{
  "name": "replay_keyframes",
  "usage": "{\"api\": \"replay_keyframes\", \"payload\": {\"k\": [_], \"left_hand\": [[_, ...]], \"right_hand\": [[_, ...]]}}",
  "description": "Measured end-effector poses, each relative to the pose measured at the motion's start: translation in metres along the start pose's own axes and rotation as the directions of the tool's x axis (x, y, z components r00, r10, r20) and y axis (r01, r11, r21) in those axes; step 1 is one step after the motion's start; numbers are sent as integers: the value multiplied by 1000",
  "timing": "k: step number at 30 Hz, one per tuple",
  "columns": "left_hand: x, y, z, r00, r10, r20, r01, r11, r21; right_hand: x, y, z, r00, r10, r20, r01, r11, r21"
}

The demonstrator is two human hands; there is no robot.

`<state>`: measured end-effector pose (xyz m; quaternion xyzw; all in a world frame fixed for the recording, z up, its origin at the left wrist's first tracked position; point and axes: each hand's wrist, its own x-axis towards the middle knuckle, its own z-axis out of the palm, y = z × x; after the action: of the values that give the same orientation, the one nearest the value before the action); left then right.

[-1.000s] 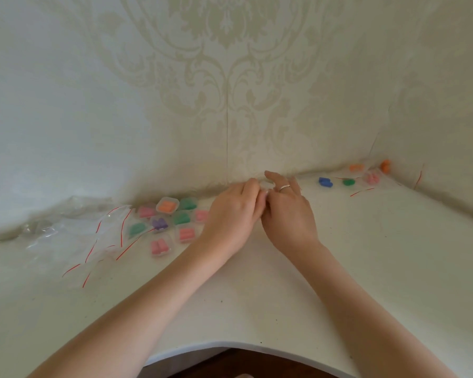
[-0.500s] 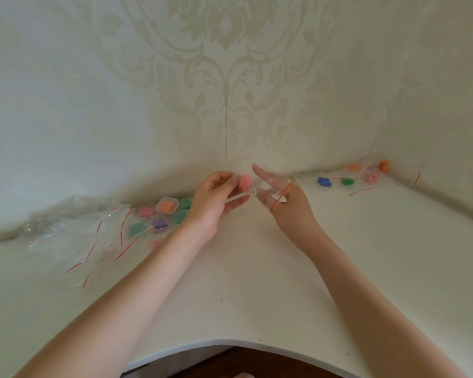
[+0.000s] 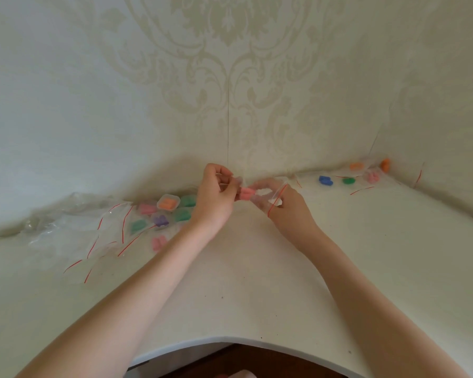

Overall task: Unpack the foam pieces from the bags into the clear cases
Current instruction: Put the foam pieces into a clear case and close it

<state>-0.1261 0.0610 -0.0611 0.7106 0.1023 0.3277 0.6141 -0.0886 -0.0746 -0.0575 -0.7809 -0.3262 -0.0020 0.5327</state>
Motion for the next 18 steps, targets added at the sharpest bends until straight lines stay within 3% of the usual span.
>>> {"api": "replay_keyframes", "payload": {"k": [7,10,14,18], "left_hand": [[-6,-4,4,997,39,-65,-34,997,73],[-5,-5,6,993,-37,-113,39,999,9],[-6,-2,8,979,-152,-139,139,985,-98],[-1,-2,6,942,-286,-175,255,950,-183]], "right_hand": [[1,7,5,995,-97,-15,90,964,-250],[1,7,6,967,-244,-77,194,894,-404],[2,8,10,918,-397,-29,328,797,-506],[3,7,11,882,-470,2,363,678,-639]]}}
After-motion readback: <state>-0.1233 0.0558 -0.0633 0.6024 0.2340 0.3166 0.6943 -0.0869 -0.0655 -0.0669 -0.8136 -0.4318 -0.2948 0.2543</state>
